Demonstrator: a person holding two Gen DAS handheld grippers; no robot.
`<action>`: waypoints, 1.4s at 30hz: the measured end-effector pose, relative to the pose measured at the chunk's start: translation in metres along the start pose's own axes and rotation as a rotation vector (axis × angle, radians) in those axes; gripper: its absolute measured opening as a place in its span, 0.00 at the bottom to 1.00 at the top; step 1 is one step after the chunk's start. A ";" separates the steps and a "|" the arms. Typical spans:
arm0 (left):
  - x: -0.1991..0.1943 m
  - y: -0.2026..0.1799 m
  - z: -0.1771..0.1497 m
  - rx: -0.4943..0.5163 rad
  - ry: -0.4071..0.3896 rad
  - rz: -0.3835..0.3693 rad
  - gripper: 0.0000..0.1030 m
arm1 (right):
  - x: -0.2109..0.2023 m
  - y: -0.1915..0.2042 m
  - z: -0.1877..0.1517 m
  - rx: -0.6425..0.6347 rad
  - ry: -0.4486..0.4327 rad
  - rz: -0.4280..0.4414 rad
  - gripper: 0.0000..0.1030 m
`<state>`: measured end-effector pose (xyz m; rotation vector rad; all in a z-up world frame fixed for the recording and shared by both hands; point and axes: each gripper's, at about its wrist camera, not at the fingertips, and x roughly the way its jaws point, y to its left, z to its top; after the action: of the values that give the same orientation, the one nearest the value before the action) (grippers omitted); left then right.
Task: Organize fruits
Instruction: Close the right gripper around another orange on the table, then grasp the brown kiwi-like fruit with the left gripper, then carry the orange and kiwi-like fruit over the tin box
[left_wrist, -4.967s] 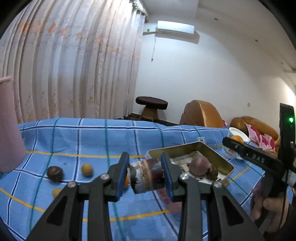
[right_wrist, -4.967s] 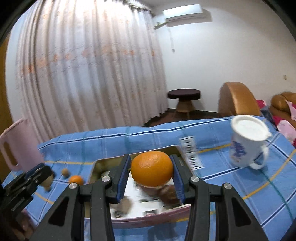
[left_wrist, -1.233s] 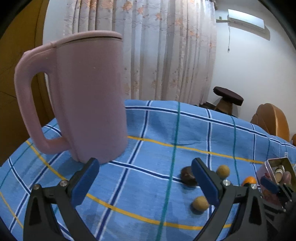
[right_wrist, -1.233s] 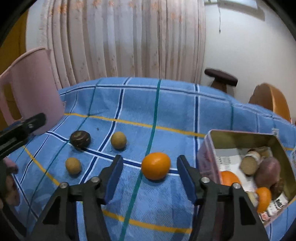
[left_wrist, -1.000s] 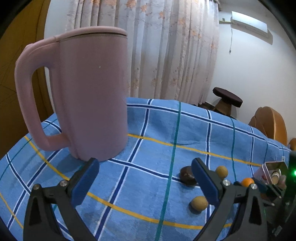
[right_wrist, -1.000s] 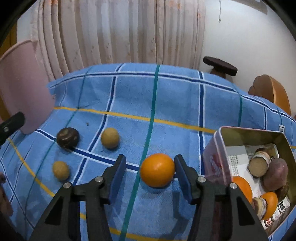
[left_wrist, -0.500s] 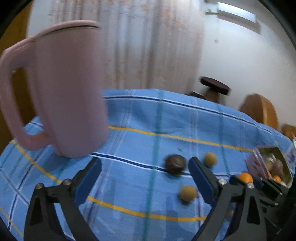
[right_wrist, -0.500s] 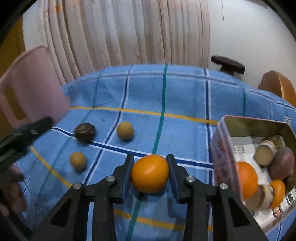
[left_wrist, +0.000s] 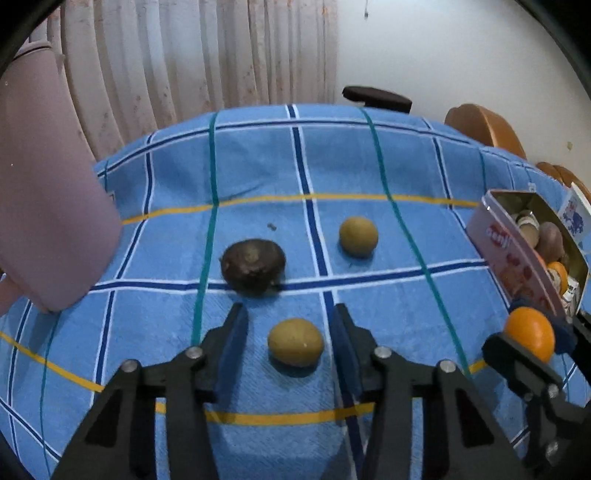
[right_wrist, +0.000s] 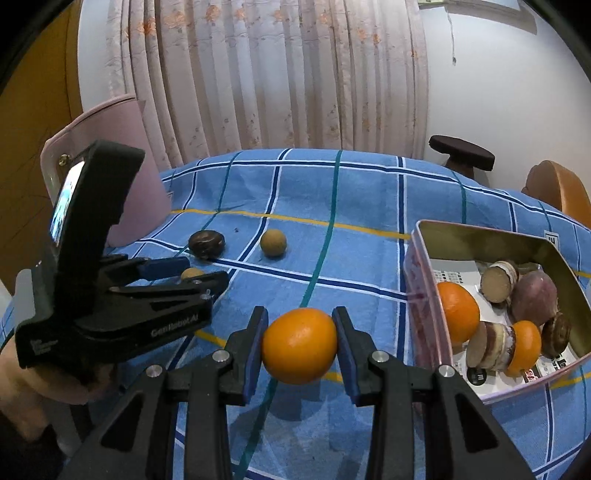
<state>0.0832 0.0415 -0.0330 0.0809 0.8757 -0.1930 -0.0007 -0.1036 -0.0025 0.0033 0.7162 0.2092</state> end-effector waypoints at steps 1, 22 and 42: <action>0.000 0.000 0.000 0.001 0.000 0.004 0.46 | 0.001 0.000 0.000 0.001 0.005 0.002 0.37; -0.063 -0.006 -0.003 -0.018 -0.389 0.079 0.28 | -0.038 -0.005 0.005 -0.012 -0.191 -0.074 0.37; -0.071 -0.023 -0.013 -0.133 -0.377 0.004 0.28 | -0.067 -0.048 0.006 0.020 -0.244 -0.087 0.37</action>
<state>0.0240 0.0304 0.0137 -0.0770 0.5108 -0.1398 -0.0369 -0.1629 0.0417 0.0166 0.4744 0.1157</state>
